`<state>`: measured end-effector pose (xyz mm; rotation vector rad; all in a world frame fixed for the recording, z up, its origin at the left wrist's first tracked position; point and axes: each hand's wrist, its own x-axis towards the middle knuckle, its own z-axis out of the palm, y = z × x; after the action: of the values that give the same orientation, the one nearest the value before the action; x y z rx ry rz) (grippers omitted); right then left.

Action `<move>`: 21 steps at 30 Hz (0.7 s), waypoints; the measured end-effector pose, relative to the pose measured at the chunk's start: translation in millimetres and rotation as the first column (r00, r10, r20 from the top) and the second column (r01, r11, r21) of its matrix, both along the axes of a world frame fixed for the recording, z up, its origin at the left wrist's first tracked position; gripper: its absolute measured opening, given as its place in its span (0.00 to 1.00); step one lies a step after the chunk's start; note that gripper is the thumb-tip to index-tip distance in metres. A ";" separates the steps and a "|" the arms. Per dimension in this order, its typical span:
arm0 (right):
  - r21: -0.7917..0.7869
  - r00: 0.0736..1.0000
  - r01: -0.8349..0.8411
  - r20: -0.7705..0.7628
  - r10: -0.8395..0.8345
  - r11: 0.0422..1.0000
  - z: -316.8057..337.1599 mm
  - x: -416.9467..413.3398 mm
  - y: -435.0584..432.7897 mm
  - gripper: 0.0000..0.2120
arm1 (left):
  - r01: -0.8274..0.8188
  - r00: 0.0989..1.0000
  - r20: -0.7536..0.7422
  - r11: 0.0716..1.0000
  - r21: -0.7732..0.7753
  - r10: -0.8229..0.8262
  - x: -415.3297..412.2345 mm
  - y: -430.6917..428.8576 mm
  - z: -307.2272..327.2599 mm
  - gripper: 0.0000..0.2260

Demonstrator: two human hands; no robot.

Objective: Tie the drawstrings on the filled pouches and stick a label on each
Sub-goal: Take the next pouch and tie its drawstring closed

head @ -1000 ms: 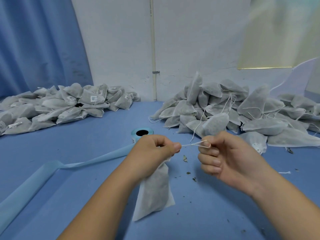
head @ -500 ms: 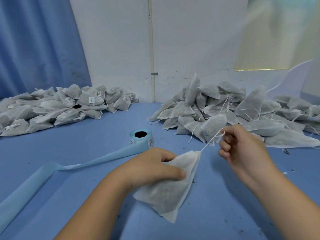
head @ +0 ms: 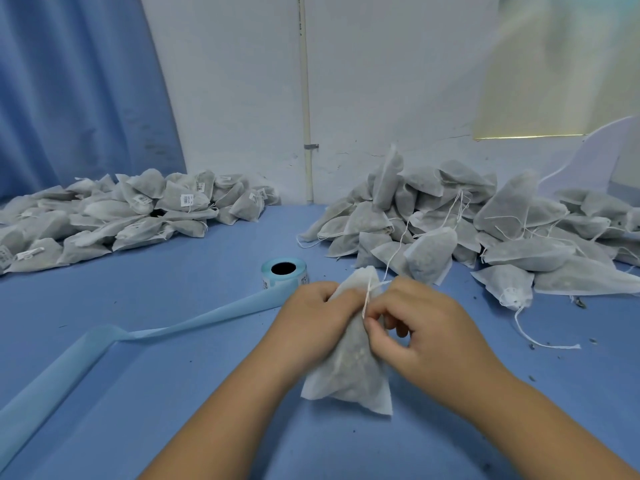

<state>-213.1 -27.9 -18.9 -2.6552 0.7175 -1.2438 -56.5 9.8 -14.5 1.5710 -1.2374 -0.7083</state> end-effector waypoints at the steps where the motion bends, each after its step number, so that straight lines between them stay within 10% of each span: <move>1: 0.016 1.000 0.010 -0.017 -0.009 1.000 -0.9 -0.5 -1.5 0.03 | -0.001 1.000 0.003 1.000 0.023 0.001 0.7 -0.7 -0.5 0.12; 5: 0.092 0.999 -0.015 -0.043 0.019 0.996 -2.8 -1.9 -7.0 0.03 | 0.119 0.983 -0.151 0.987 0.108 -0.102 2.8 -1.5 -1.8 0.23; 11: 0.300 0.983 -0.136 0.163 0.090 0.944 -3.7 4.4 -2.9 0.10 | 0.187 0.954 -0.257 0.977 0.103 -0.156 15.4 -1.7 -3.6 0.05; 16: 0.504 0.929 -0.187 0.370 -0.015 0.843 -11.1 5.5 -8.8 0.15 | -0.143 0.969 0.204 0.990 -0.002 0.141 36.8 -4.0 -7.3 0.13; 21: 0.634 0.980 -0.027 0.168 -0.103 0.773 -20.2 22.4 -42.1 0.15 | -0.257 0.809 0.517 0.959 -0.120 0.281 87.2 -1.4 -13.6 0.14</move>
<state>-190.8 -70.1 -39.0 -1.9436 0.9565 -1.0065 30.7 8.4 -28.1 1.9303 -1.3621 -0.0481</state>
